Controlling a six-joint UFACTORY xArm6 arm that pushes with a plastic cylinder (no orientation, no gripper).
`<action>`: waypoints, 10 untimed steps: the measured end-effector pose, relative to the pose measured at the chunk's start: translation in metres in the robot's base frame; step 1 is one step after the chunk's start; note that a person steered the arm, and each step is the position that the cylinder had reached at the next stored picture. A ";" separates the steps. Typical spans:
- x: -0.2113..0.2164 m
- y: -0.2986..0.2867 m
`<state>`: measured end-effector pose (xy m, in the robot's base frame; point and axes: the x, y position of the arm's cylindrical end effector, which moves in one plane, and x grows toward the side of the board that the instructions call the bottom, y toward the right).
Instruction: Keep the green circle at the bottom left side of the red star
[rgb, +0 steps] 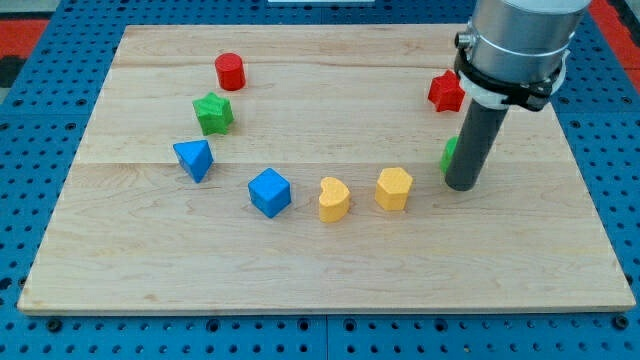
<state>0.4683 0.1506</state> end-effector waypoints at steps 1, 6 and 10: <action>-0.020 -0.001; -0.048 0.046; -0.060 0.029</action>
<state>0.4079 0.1797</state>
